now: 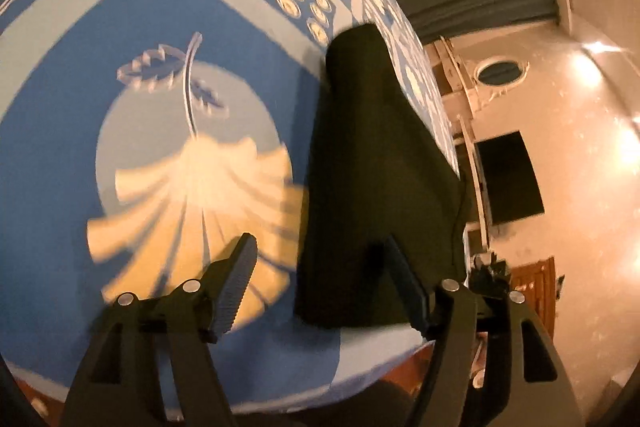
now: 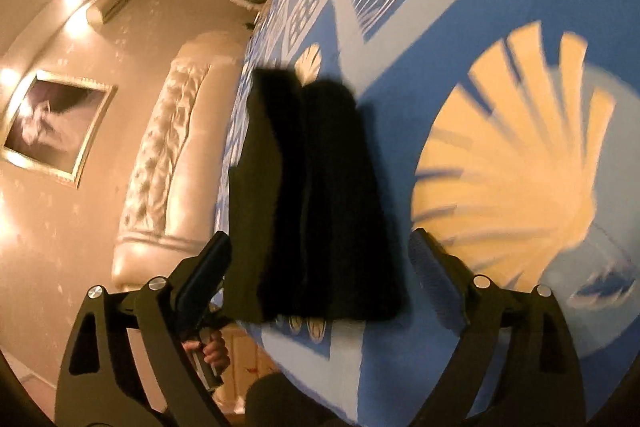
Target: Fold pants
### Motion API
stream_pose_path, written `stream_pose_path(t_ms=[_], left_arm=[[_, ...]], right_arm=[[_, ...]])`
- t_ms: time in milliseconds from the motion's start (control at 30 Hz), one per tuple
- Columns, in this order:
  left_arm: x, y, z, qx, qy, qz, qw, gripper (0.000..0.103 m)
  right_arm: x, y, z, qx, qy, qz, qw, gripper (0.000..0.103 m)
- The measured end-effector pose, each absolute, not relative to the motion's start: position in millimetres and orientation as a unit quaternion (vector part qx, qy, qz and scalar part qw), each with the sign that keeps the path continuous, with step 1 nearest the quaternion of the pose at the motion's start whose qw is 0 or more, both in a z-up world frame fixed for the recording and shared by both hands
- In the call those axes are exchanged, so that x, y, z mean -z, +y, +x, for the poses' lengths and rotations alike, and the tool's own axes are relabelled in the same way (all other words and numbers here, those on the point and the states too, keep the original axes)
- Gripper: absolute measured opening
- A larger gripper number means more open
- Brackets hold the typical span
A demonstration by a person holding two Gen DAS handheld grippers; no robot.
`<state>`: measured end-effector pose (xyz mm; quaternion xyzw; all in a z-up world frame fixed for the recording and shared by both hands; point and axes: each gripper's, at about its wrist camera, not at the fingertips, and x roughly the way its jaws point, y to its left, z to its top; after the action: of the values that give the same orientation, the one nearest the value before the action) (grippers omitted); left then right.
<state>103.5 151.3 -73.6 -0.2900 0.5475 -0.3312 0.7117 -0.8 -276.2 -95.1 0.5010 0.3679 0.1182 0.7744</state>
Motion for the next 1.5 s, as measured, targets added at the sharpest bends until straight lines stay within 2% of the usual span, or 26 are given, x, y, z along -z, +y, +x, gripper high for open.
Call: stream_pose_path(t_ms=[100, 667, 733, 767, 800, 867, 1000, 1200, 1500], left_arm=[[71, 144, 95, 0.336, 0.541, -0.283, 0.718, 0.071], [75, 115, 91, 0.348, 0.540, -0.275, 0.716, 0.073], [73, 111, 90, 0.346, 0.541, -0.259, 0.721, 0.062], [73, 110, 89, 0.343, 0.543, -0.250, 0.725, 0.058], [73, 109, 88, 0.339, 0.544, -0.240, 0.729, 0.055], [72, 109, 87, 0.336, 0.543, -0.233, 0.733, 0.051], [68, 109, 85, 0.330, 0.540, -0.223, 0.741, 0.044], [67, 114, 85, 0.329, 0.542, -0.227, 0.740, 0.040], [70, 116, 86, 0.332, 0.540, -0.217, 0.742, 0.039]], right_arm=[[92, -257, 2, -0.117, 0.376, 0.485, 0.781, 0.095], [92, -230, 6, -0.096, 0.394, 0.451, 0.795, 0.096], [92, -228, 7, -0.091, 0.399, 0.451, 0.793, 0.087], [95, -230, 5, -0.090, 0.402, 0.456, 0.789, 0.065], [99, -232, 4, -0.093, 0.400, 0.470, 0.781, 0.058], [102, -235, 0, -0.097, 0.389, 0.480, 0.780, 0.052], [103, -236, -5, -0.104, 0.373, 0.501, 0.774, 0.046], [99, -241, -11, -0.120, 0.357, 0.522, 0.766, 0.039], [105, -248, -22, -0.128, 0.353, 0.526, 0.763, 0.038]])
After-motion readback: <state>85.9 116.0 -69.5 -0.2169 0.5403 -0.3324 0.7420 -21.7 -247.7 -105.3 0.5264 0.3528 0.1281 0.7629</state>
